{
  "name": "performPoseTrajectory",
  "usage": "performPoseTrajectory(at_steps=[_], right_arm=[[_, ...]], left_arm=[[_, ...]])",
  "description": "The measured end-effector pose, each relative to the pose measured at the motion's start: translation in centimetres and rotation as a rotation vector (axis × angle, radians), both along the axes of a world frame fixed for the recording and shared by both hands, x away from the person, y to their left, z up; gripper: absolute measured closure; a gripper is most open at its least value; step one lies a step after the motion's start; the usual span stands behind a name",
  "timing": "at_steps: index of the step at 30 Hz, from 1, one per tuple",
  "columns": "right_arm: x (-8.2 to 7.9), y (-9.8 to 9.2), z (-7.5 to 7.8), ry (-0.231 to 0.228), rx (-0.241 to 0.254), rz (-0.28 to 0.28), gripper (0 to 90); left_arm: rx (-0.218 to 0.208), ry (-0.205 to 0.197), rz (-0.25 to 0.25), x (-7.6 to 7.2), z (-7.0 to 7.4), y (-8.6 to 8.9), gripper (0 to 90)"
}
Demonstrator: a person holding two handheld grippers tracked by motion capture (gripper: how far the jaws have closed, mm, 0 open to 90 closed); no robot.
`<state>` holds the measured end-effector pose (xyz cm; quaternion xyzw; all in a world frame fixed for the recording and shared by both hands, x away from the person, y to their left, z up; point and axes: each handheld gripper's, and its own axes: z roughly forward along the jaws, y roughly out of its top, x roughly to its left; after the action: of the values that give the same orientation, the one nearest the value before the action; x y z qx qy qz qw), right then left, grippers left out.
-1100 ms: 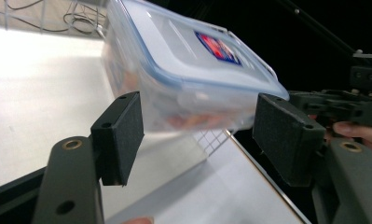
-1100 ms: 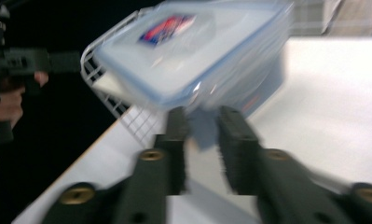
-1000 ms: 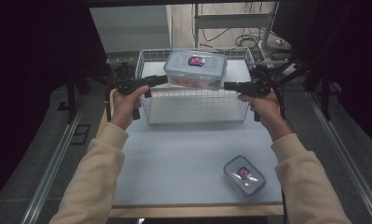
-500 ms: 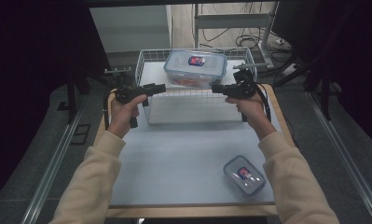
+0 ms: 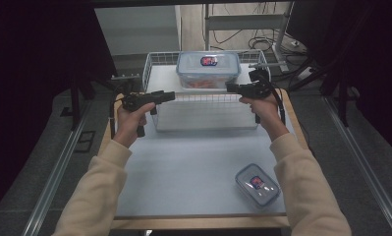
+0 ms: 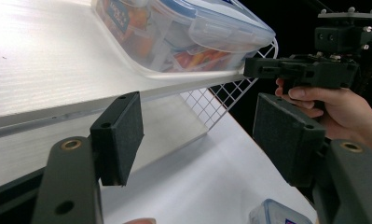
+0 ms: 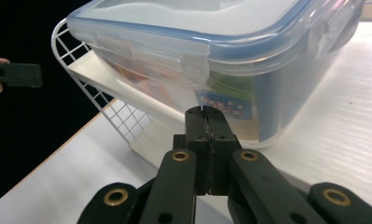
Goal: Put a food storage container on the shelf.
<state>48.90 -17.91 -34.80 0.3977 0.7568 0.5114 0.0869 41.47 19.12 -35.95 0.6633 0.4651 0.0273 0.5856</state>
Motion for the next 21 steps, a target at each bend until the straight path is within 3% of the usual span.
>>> performPoseTrajectory(at_steps=[13, 21], right_arm=[[0.0, -0.4, -0.1, -0.004, 0.0, -0.02, 89.2], [-1.4, -1.8, -0.2, -0.009, 0.023, -0.005, 89.2]], left_arm=[[0.01, 0.005, -0.006, -0.1, -0.1, -0.4, 32.9], [0.016, 0.004, -0.006, -0.9, -0.6, -0.3, 32.9]])
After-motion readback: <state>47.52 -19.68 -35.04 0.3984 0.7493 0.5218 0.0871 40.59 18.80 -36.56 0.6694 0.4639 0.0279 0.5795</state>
